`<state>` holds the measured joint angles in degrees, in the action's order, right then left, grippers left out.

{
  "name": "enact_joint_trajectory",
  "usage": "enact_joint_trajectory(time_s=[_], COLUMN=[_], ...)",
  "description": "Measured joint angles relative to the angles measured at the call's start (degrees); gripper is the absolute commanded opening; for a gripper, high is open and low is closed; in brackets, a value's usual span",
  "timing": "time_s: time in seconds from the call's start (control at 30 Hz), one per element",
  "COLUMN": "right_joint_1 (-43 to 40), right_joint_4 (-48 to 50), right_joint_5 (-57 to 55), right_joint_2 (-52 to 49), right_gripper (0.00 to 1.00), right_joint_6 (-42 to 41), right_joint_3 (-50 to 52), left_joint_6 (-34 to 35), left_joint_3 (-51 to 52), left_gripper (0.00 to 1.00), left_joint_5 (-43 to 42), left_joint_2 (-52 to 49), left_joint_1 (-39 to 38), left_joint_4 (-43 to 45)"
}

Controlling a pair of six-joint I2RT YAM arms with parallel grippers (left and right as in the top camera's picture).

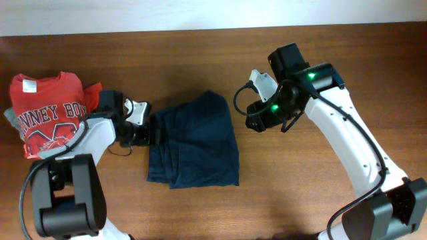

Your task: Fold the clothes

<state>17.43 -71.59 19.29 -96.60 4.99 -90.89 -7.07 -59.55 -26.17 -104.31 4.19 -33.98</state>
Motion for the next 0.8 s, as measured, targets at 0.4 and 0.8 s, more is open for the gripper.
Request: enact_joint_trajectory(time_s=[0.4, 0.8], right_joint_1=[0.00, 0.00], right_joint_4=[-0.20, -0.81], right_joint_5=[0.00, 0.00], right_joint_2=[0.00, 0.00], right_gripper=[0.55, 0.55], right_joint_6=[0.04, 0.00], right_joint_3=[0.00, 0.02], left_joint_6=[-3.28, -3.23], left_joint_3=[-1.18, 0.00], left_gripper=[0.67, 0.17], left_joint_5=[-19.32, -21.44], left_joint_2=[-5.53, -6.97], left_joint_1=[0.07, -1.60], left_joint_4=[0.61, 5.09])
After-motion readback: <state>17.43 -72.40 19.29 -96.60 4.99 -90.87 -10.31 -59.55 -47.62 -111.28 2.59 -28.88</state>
